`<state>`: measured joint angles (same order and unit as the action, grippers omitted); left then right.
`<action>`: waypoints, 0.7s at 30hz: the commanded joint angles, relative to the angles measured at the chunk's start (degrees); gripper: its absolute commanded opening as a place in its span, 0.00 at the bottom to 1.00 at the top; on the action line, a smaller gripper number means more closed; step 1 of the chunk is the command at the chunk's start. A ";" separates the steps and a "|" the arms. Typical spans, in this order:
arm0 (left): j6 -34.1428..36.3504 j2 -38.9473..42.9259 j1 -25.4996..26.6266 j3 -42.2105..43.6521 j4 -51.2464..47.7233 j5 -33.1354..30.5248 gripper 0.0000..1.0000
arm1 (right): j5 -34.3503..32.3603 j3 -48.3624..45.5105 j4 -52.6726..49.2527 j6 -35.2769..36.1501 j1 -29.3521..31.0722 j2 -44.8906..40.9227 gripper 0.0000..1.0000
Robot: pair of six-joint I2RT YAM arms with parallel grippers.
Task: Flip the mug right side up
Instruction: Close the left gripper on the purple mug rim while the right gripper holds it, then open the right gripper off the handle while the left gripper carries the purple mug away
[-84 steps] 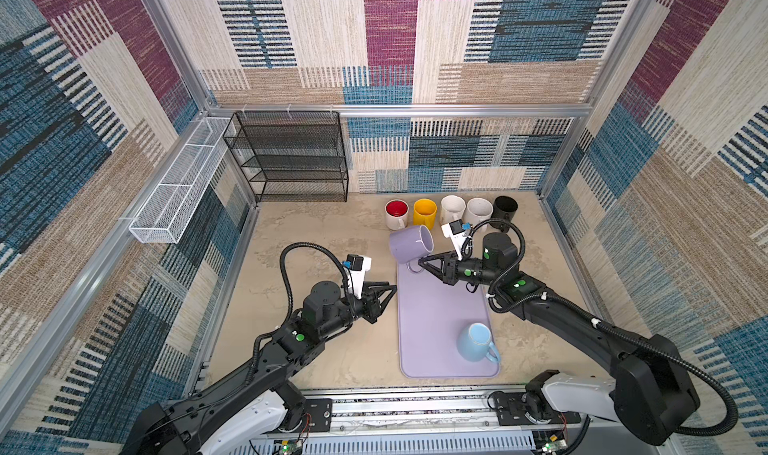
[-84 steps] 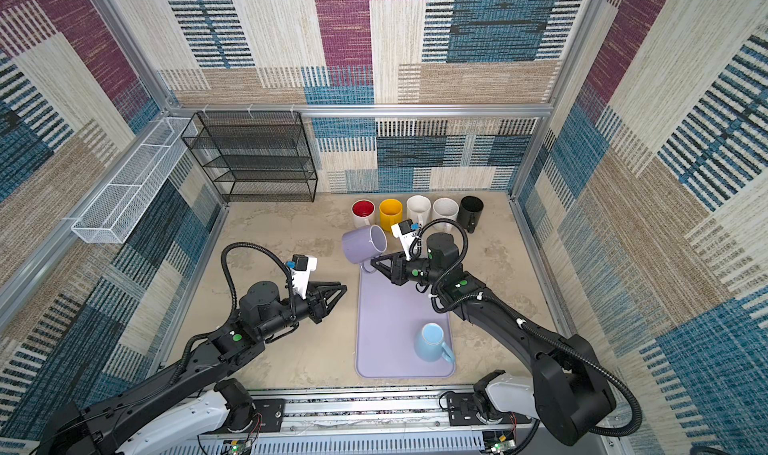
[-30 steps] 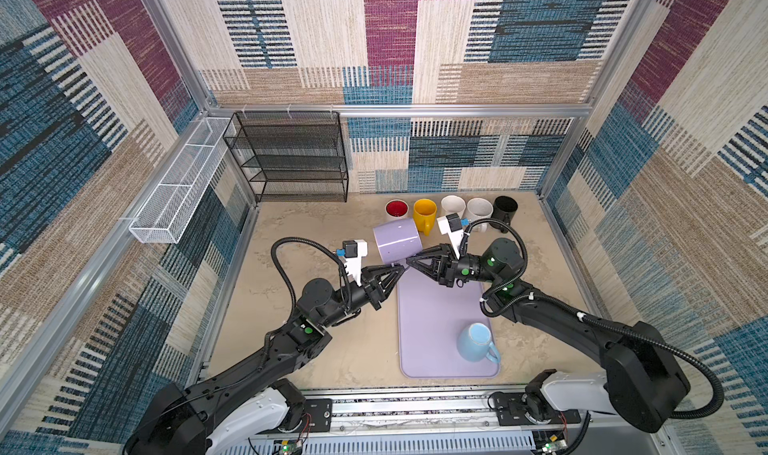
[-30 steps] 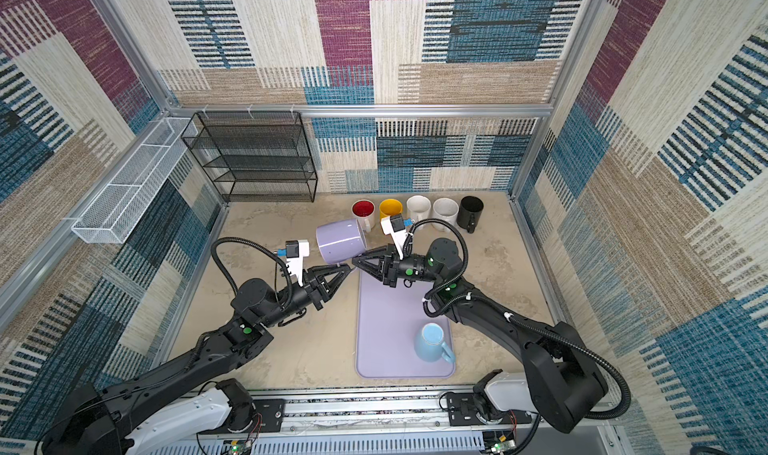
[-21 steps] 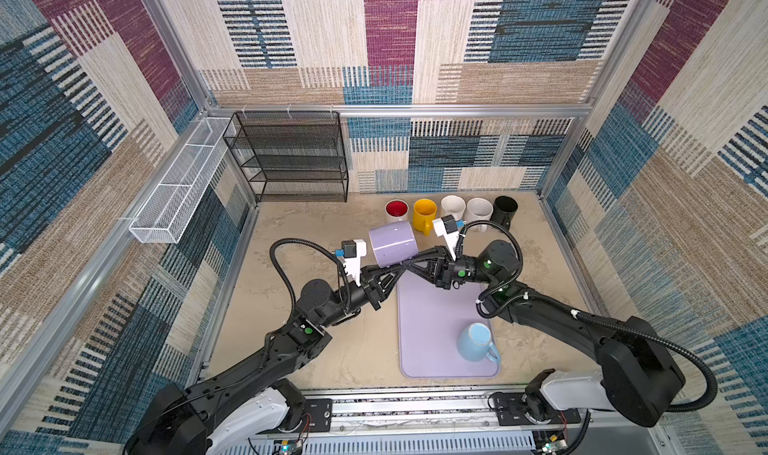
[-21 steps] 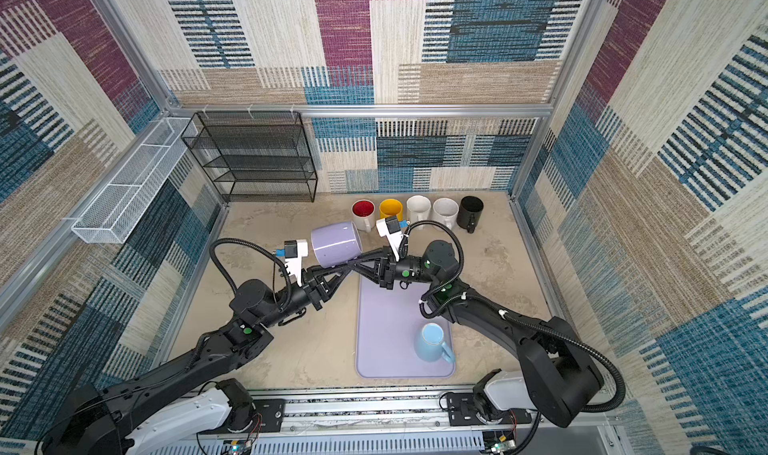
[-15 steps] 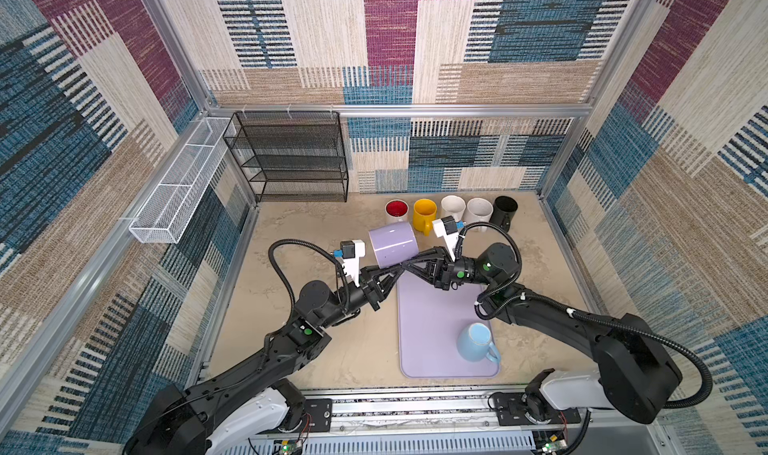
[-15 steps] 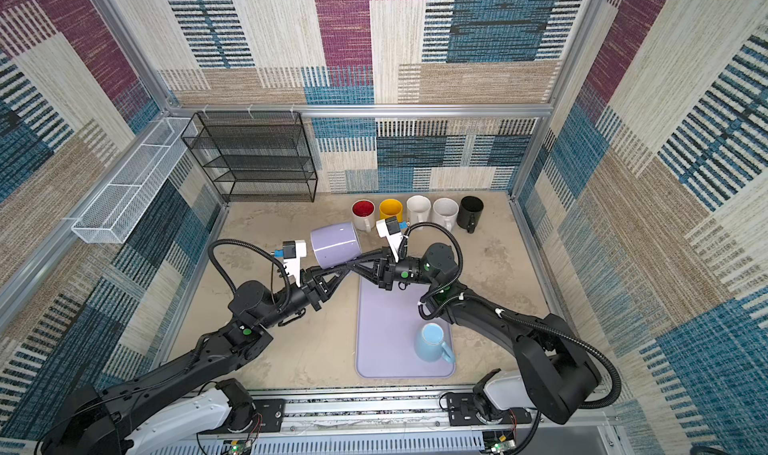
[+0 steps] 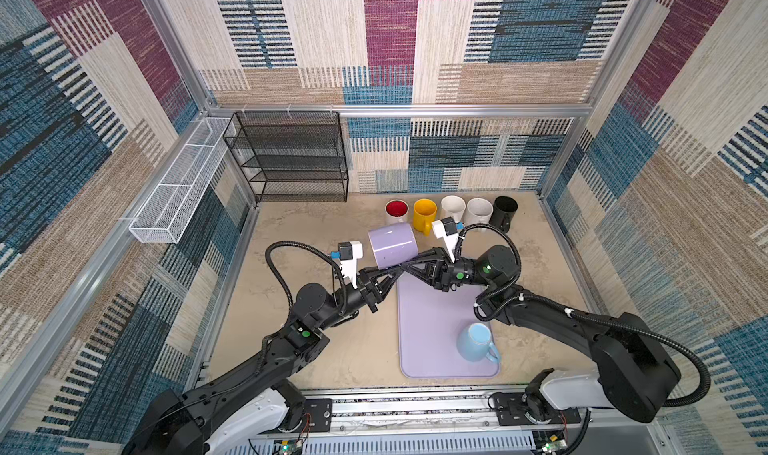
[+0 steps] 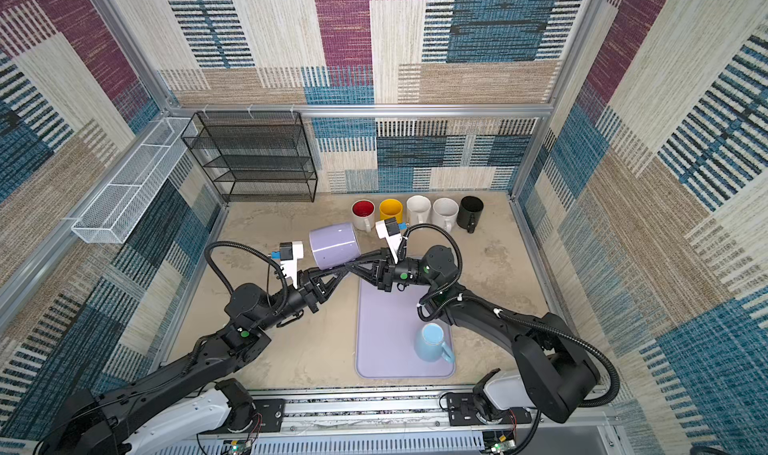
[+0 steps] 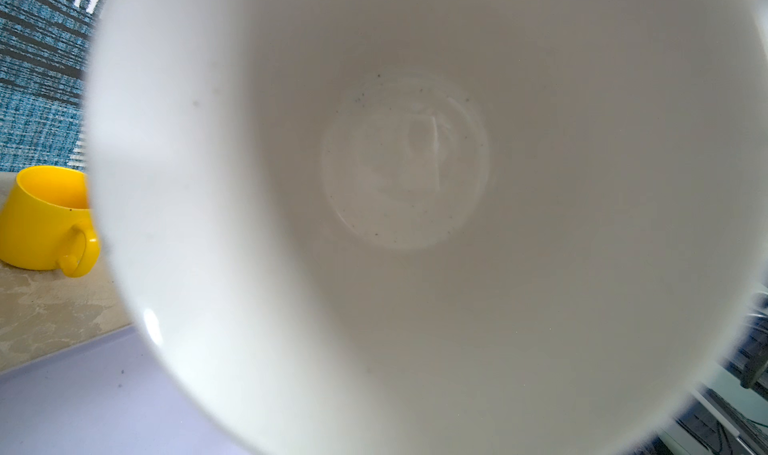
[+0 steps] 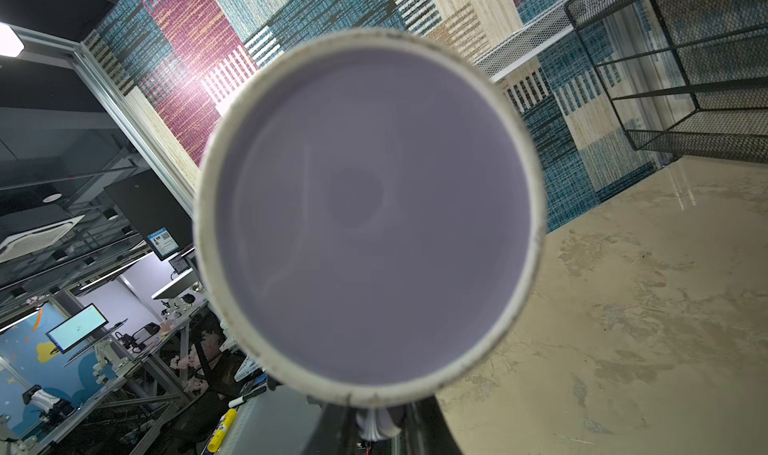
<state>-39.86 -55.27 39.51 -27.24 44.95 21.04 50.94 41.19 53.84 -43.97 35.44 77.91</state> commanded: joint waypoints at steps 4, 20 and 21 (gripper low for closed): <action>3.37 1.17 -0.13 -1.30 -2.10 -3.11 0.00 | -1.58 0.69 -6.93 2.66 0.39 -2.99 0.22; 4.96 1.82 -0.50 -3.17 -8.35 -4.24 0.00 | -6.97 -1.78 -17.37 6.81 -1.39 -8.09 0.48; 5.36 1.89 -0.48 -3.65 -10.26 -4.16 0.00 | -6.99 -2.19 -18.45 6.79 -1.89 -8.69 0.48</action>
<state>-37.30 -53.87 39.13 -29.45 34.68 17.80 45.41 39.53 37.82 -38.02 34.20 70.30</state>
